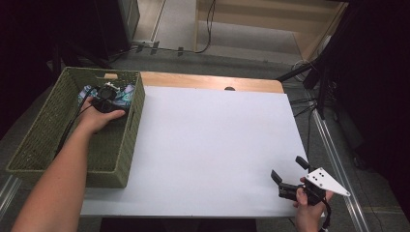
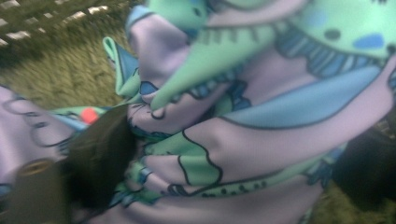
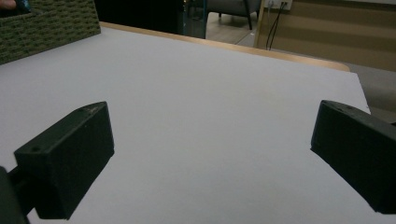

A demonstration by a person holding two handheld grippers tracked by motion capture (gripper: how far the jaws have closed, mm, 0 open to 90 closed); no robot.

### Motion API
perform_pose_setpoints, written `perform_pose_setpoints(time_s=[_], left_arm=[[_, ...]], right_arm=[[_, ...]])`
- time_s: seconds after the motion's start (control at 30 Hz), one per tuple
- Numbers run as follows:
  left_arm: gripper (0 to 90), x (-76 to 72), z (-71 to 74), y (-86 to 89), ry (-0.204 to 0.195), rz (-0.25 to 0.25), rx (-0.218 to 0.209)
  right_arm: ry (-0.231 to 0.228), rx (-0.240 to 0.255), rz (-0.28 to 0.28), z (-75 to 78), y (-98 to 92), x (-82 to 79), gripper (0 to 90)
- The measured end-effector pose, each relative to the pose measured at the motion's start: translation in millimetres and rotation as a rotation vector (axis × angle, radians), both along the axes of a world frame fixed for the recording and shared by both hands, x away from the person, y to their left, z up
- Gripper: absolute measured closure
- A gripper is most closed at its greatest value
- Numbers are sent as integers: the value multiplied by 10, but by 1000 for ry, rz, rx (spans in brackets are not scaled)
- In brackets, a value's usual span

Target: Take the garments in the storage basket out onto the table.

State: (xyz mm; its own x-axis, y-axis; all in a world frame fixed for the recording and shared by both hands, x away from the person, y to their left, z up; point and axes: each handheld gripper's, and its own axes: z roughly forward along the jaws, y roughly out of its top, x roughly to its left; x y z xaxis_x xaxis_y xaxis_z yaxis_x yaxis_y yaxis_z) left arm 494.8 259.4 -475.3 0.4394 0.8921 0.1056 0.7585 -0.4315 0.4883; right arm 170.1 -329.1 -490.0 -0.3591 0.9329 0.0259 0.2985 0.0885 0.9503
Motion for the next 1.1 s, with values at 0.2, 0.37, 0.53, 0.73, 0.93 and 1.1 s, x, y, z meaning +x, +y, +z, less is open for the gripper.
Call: perform_pose_setpoints(time_s=[0.2, 0.37, 0.53, 0.73, 0.93, 1.1], left_arm=[[465, -10, 67, -20, 2, -63, 25], [583, -12, 143, 3, 8, -45, 11], [623, -18, 276, 52, 19, 17, -52], [630, -70, 416, 30, 2, 33, -95], [631, -136, 535, 68, 9, 81, -219], [631, -217, 648, 137, -28, 130, -285]], right_arm=[[1, -2, 0, 1, 4, 0, 0], [0, -2, 0, -3, -4, 3, 0], [2, 0, -3, -8, -6, 11, 0], [0, -4, 2, -5, 9, 12, 0], [0, -3, 1, -6, 8, 14, 0], [-5, -5, 3, -3, 12, 12, 0]])
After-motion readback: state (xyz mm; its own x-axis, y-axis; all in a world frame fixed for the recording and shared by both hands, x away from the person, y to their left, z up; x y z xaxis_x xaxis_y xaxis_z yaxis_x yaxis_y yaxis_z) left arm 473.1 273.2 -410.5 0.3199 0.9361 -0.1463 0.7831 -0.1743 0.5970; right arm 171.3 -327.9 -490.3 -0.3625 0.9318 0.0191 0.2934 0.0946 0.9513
